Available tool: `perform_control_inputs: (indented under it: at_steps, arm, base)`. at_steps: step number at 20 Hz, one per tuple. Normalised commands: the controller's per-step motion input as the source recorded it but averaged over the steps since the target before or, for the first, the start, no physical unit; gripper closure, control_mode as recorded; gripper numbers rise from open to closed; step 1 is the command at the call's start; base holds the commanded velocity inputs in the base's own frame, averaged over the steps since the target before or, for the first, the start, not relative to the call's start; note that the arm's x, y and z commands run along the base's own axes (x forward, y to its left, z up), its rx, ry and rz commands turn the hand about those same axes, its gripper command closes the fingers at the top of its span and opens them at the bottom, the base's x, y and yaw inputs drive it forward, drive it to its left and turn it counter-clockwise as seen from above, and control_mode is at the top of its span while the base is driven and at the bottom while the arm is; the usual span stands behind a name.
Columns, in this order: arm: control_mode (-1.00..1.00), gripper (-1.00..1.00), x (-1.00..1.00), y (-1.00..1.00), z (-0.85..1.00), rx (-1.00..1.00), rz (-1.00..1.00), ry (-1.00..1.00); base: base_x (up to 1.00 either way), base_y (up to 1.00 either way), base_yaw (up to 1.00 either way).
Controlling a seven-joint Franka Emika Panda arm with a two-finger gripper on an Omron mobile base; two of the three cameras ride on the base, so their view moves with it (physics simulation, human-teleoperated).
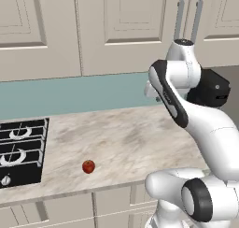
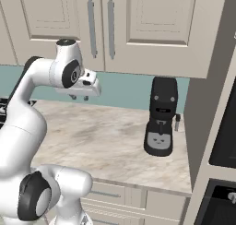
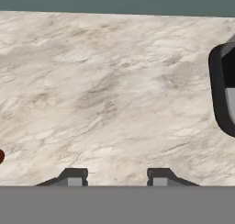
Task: Place the apple in the correct fridge rack based on whether it is a fruit or vegetable. Finally, close the fridge door.
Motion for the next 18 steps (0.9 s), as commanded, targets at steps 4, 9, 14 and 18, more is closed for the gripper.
perform_control_inputs:
  at_steps: [4,9,14,18]
  arm:
    - [-1.00,-1.00,-0.64,0.24,-0.06,0.00,0.05,0.00]
    - [-1.00,-1.00,-0.82,0.85,-0.65,-0.06,0.03,0.01]
    - [-1.00,-1.00,-0.33,1.00,-0.86,-0.03,0.00,0.07]
    - [-1.00,-1.00,0.29,0.84,-0.79,-0.08,-0.12,0.10]
  base:
    - [0.00,0.00,0.00]
    - [0.00,0.00,0.00]
    - [0.00,0.00,0.00]
    - [0.00,0.00,0.00]
